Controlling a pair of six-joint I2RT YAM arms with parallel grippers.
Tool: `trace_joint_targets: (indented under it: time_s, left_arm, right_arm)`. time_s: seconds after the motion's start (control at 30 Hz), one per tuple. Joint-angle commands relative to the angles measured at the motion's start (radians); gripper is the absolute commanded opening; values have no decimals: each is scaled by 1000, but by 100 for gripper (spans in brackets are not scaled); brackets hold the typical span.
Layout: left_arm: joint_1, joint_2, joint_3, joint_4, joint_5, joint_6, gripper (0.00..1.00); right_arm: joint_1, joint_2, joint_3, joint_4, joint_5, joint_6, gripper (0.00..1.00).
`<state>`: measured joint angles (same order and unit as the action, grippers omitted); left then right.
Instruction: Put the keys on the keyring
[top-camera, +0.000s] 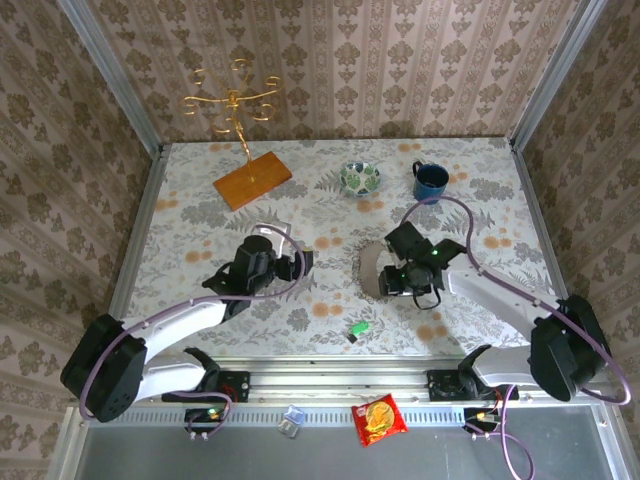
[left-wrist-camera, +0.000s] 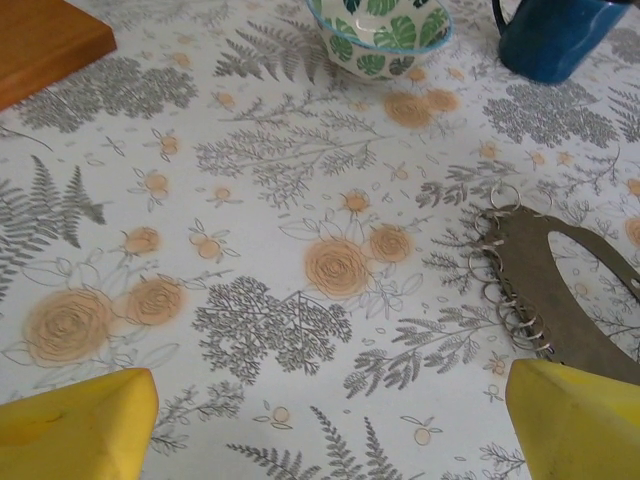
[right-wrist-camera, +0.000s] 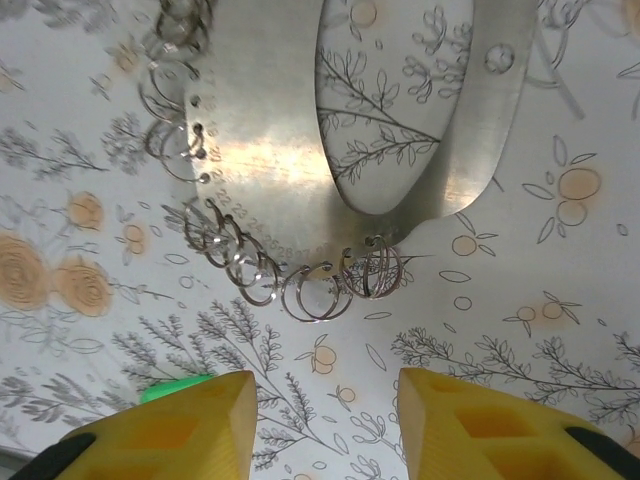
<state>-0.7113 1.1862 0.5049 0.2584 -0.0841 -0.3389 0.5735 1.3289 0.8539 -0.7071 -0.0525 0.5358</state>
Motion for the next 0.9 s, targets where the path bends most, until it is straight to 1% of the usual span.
trace_joint_targets:
  time_s: [0.0, 0.03, 0.17, 0.27, 0.47, 0.67, 0.87]
  left_arm:
    - [-21, 11, 17, -5, -52, -52, 90]
    - [-25, 11, 15, -5, -58, -54, 90]
    - [-29, 1, 10, -11, -72, -53, 89]
    - [-31, -10, 6, -17, -81, -53, 89]
    - [-35, -20, -3, -19, -91, -56, 88]
    - [-37, -20, 6, -22, -99, -51, 88]
    - [-37, -20, 10, -28, -102, -45, 87]
  right_arm:
    - [9, 56, 20, -5, 55, 33, 39]
    - [9, 94, 27, 2, 62, 37, 38]
    - [9, 169, 42, 44, 59, 52, 31]
    - [9, 209, 47, 49, 88, 59, 28]
    - [9, 244, 57, 66, 133, 61, 24]
    - [9, 282, 78, 80, 139, 56, 20]
    - [8, 297, 85, 78, 135, 50, 10]
